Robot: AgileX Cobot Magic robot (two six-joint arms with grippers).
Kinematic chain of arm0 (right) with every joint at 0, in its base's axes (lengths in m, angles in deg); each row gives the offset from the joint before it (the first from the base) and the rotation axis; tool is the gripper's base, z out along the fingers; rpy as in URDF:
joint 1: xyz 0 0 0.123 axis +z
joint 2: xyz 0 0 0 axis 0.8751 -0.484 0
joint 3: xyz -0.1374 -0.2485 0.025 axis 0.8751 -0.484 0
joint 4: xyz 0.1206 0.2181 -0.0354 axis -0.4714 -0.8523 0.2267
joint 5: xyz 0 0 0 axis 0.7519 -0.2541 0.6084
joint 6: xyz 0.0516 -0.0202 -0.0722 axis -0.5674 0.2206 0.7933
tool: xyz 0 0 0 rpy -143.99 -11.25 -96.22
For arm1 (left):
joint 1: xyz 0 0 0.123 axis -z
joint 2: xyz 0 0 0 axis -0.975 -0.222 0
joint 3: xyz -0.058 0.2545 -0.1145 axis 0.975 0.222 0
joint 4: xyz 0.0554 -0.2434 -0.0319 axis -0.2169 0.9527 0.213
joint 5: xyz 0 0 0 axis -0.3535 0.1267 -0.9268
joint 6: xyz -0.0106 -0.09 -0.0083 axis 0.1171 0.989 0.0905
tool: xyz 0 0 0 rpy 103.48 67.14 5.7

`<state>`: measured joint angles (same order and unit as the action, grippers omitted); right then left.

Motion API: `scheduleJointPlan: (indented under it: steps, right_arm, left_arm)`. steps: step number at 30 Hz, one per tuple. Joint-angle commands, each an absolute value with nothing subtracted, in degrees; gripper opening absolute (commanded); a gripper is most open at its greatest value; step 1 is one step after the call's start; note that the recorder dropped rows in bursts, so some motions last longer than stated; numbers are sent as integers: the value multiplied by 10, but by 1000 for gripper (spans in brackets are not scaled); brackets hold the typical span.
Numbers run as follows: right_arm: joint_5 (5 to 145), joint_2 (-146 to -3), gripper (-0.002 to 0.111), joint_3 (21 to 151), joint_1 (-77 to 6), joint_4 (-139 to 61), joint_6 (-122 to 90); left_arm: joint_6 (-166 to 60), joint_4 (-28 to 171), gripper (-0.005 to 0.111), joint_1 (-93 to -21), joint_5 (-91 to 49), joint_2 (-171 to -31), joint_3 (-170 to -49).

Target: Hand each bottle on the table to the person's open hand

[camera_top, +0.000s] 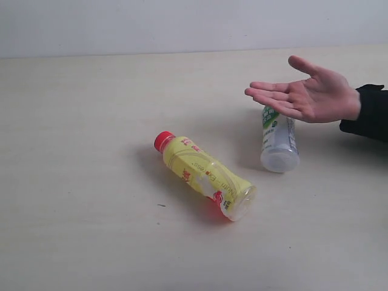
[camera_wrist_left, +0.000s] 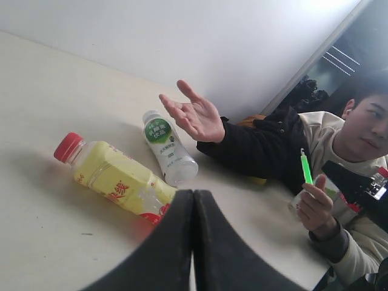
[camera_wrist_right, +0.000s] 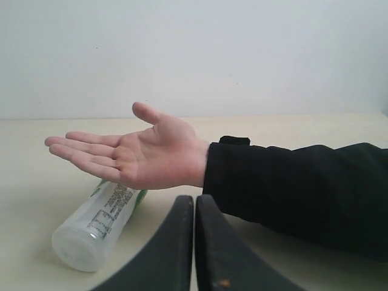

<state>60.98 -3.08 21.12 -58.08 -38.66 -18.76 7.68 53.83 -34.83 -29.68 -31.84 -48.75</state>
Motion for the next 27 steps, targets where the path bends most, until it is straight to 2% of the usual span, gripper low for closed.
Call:
scheduleJointPlan:
  steps: [1,8,15,23,27]
  right_arm:
    - [613,-28,2,209,-584,-387,-187]
    - [623,-28,2,209,-584,-387,-183]
    - [772,-28,2,209,-584,-509,-279]
    - [798,-28,2,209,-584,-529,-286]
    - [871,-28,2,209,-584,-533,-304]
  left_arm:
    - [75,541,0,-349,-297,-315,-488]
    - [75,541,0,-349,-297,-315,-488]
    - [74,541,0,-349,-297,-315,-488]
    - [74,541,0,-349,-297,-315,-488]
    - [73,541,0,-349,-297,-315,-488]
